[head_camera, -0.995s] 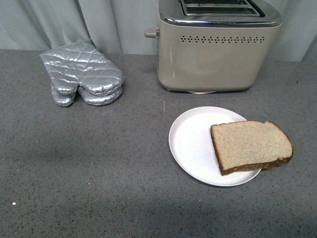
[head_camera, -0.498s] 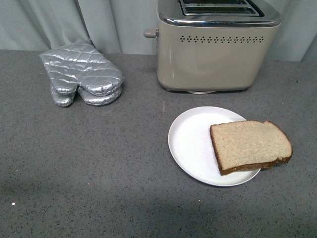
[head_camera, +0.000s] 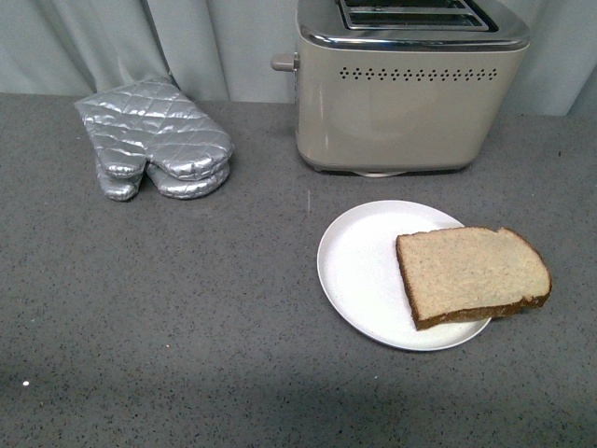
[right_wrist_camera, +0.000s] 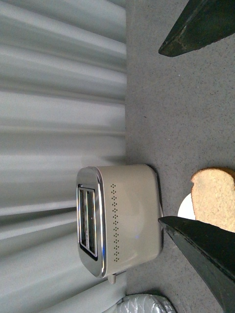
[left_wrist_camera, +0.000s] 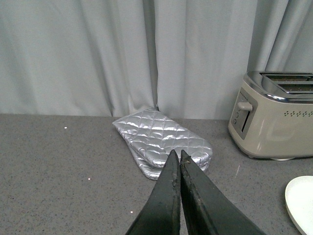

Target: Put bread into toaster

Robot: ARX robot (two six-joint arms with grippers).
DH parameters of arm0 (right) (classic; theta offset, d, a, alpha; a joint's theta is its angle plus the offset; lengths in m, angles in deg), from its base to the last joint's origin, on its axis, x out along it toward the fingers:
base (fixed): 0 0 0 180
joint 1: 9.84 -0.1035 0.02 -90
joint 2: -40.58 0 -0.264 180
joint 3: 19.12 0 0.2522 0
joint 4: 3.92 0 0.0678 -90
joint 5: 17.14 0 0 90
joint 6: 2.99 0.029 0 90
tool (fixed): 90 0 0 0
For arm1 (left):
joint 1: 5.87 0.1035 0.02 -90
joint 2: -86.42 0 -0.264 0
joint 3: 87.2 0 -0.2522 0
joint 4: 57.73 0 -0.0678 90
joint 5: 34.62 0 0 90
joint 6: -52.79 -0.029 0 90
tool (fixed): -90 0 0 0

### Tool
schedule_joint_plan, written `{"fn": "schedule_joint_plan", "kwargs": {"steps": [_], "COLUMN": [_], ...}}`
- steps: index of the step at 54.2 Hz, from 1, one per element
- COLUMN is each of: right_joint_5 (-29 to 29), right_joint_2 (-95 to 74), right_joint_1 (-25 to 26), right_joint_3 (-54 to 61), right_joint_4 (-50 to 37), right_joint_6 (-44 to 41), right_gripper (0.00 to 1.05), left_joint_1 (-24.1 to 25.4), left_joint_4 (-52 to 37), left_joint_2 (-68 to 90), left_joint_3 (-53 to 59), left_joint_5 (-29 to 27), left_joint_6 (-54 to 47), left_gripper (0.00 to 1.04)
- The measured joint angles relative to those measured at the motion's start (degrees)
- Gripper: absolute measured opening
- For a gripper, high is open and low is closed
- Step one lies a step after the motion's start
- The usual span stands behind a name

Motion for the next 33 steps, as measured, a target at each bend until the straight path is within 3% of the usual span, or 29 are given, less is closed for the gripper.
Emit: {"fn": "schedule_joint_plan", "kwargs": {"steps": [33], "right_joint_5": [0.0], "right_joint_2": [0.0], "right_joint_1": [0.0], "right_joint_3": [0.0], "right_joint_4": [0.0], "right_joint_6": [0.0], "right_gripper": [0.95], "left_joint_1": [0.0], "left_joint_4": [14.9], "left_joint_2": [-15.3], "left_joint_3": [0.0], "left_joint_5": [0.0], "left_joint_6": [0.0], "left_gripper": [0.04]}}
